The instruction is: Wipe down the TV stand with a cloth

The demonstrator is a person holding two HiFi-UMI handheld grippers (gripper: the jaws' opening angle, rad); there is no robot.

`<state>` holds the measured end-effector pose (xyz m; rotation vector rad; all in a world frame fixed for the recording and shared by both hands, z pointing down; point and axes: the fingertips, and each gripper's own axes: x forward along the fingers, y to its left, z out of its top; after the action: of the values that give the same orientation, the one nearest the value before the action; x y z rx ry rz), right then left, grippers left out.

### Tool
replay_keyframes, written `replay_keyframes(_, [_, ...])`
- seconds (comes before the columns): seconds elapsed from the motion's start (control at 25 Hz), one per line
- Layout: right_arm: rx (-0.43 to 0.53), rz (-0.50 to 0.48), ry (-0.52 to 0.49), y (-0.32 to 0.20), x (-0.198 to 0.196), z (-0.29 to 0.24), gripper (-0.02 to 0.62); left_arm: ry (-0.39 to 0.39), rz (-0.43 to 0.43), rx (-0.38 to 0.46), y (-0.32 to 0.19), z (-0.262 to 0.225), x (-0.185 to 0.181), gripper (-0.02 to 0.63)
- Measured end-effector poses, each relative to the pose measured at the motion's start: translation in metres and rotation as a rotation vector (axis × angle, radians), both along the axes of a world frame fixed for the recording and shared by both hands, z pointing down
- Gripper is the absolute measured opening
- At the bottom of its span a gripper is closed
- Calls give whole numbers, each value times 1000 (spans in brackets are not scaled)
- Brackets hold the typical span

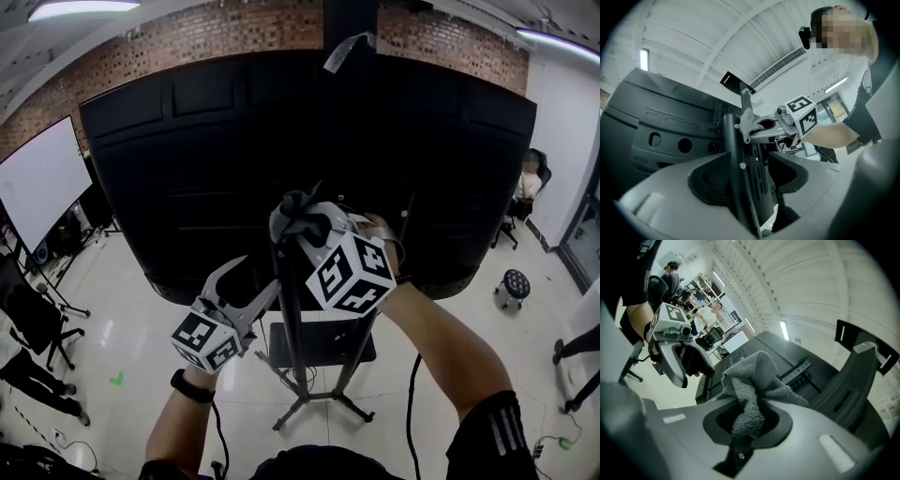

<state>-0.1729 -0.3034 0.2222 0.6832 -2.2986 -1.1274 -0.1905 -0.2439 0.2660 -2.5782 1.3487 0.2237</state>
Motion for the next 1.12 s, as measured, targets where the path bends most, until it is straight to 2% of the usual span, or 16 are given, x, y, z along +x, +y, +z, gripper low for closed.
replay_keyframes(0.16, [-85, -37, 23, 0, 1, 34, 32, 4, -24, -29, 1, 11, -1, 273])
replay_keyframes(0.4, [-254, -86, -11, 7, -1, 72, 32, 6, -37, -73, 2, 36, -1, 273])
replay_keyframes(0.64, [-518, -162, -96, 16, -11, 111, 31, 12, -27, -118, 4, 66, -1, 273])
replay_keyframes(0.84, [-703, -175, -177, 18, -19, 149, 31, 25, -23, -173, 11, 97, -4, 273])
replay_keyframes(1.12, [-793, -167, -192, 15, -34, 200, 31, 41, -15, -232, 11, 134, -14, 273])
